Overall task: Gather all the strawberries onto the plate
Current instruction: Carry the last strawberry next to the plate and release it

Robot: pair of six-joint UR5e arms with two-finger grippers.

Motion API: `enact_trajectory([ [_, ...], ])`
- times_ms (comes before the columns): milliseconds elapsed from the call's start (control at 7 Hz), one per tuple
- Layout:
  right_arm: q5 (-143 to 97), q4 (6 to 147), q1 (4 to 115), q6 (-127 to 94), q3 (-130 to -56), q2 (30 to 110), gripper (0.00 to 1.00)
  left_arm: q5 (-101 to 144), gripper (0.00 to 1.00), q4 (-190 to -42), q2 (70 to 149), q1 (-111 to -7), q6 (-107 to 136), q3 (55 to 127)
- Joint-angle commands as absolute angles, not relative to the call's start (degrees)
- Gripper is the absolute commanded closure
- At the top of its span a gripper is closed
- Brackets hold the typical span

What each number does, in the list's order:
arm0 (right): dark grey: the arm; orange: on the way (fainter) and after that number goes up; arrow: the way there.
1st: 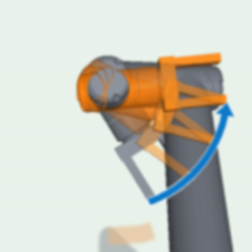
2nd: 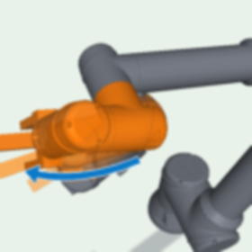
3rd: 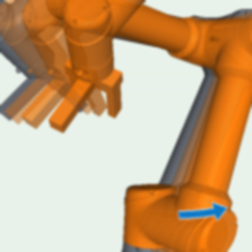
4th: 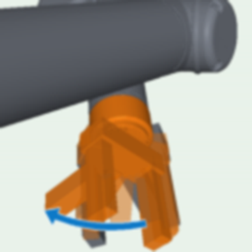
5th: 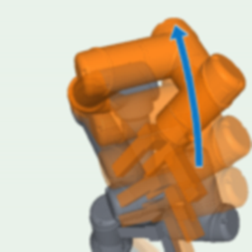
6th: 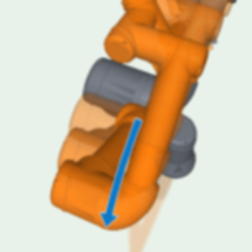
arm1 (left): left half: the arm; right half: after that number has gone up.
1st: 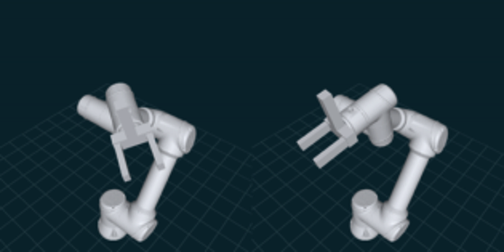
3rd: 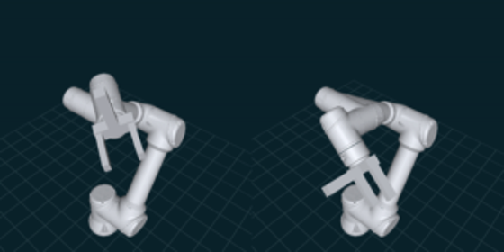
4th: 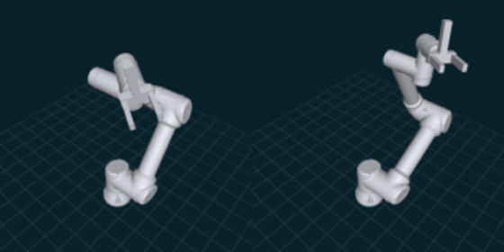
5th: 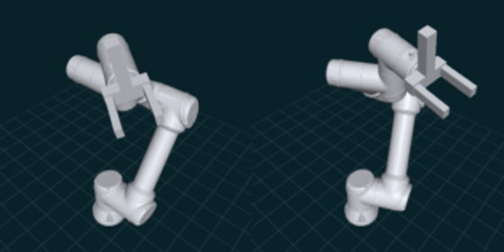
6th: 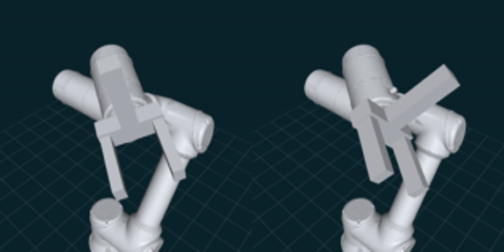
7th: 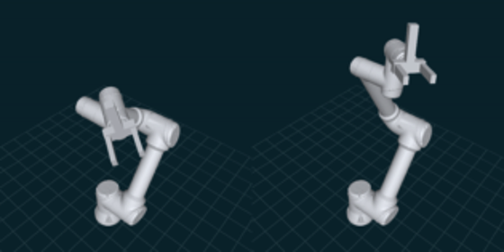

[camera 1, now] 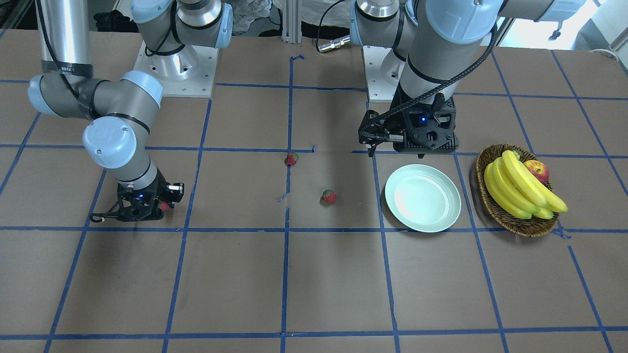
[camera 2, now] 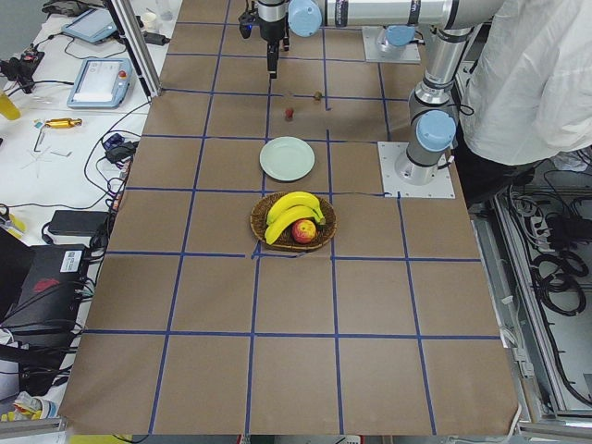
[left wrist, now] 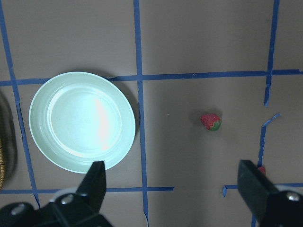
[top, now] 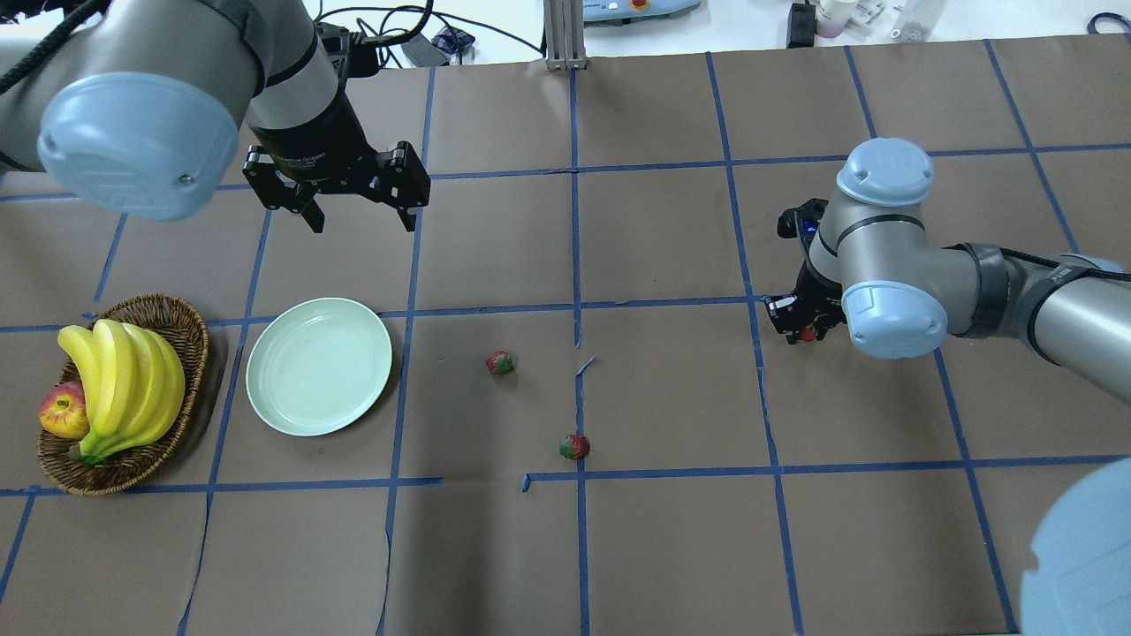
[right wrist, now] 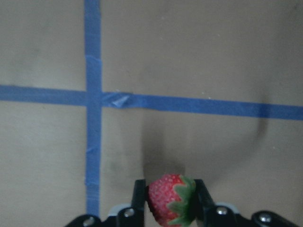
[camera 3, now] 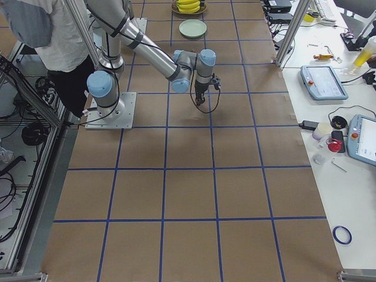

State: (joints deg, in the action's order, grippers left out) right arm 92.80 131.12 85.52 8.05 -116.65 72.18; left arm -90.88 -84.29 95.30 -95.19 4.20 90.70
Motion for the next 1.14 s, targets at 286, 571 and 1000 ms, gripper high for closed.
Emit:
enact_trajectory([
  [286,83.0,130.5,110.2,-32.1,-103.4,66.8,1.0,-90.9,0.0,-84.3,95.0,-95.0,3.8,90.6],
  [571,74.8,130.5,116.5,-38.7,-93.8,60.7,1.0,-90.8,0.0,-84.3,95.0,-95.0,3.9,90.6],
  [1000,69.8,130.9,118.0,-39.3,-89.0,54.2,1.0,-90.8,0.0,-84.2,95.0,-95.0,3.9,90.6],
])
